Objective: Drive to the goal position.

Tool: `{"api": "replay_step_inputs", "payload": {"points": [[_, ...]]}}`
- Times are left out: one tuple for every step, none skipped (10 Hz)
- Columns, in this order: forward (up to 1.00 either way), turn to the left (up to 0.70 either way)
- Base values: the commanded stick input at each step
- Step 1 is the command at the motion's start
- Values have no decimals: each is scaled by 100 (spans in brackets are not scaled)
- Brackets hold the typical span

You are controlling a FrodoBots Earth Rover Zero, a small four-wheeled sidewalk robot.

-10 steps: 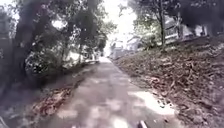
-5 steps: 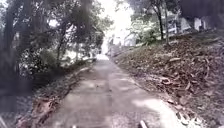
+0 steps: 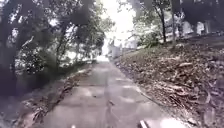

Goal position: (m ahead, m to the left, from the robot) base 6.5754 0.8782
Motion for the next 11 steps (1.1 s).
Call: {"api": "replay_step_inputs", "payload": {"points": [[85,-26],[85,-19],[85,-4],[85,0],[85,0],[85,0],[85,0],[85,0],[85,0],[85,0],[85,0]]}}
